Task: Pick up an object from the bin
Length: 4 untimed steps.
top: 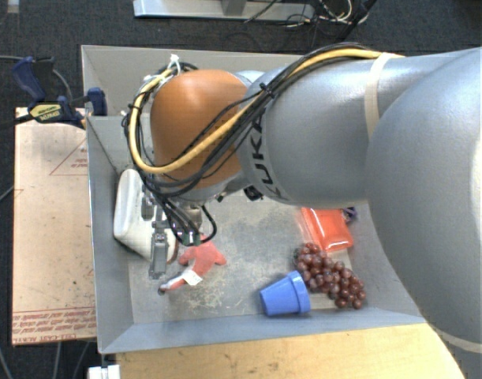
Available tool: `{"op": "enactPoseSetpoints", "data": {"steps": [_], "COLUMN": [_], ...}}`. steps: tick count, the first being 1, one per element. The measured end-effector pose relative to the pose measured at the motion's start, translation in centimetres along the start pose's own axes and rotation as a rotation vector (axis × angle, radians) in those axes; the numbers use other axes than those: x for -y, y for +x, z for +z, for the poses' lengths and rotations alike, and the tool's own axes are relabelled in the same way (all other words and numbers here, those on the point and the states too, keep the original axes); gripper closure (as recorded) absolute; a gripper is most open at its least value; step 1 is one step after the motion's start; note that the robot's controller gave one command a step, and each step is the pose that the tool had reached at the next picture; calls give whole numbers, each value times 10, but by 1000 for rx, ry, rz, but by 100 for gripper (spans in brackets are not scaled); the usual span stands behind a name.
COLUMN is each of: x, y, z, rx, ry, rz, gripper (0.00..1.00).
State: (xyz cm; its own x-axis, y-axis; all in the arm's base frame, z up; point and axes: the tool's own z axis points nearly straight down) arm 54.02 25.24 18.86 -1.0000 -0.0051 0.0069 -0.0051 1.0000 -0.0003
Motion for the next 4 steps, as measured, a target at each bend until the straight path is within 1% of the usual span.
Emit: {"op": "enactPoseSetpoints", "data": {"steps": [1, 2, 3, 4], "x": [1, 20, 36, 52], "y": [-2, 4, 0, -12], "z": [-5, 42, 84, 109], "rx": [7, 11, 6, 6], "ry": [-2, -5, -3, -5], "rz": [4, 6, 96, 306], "gripper": [0, 0, 0, 0]}}
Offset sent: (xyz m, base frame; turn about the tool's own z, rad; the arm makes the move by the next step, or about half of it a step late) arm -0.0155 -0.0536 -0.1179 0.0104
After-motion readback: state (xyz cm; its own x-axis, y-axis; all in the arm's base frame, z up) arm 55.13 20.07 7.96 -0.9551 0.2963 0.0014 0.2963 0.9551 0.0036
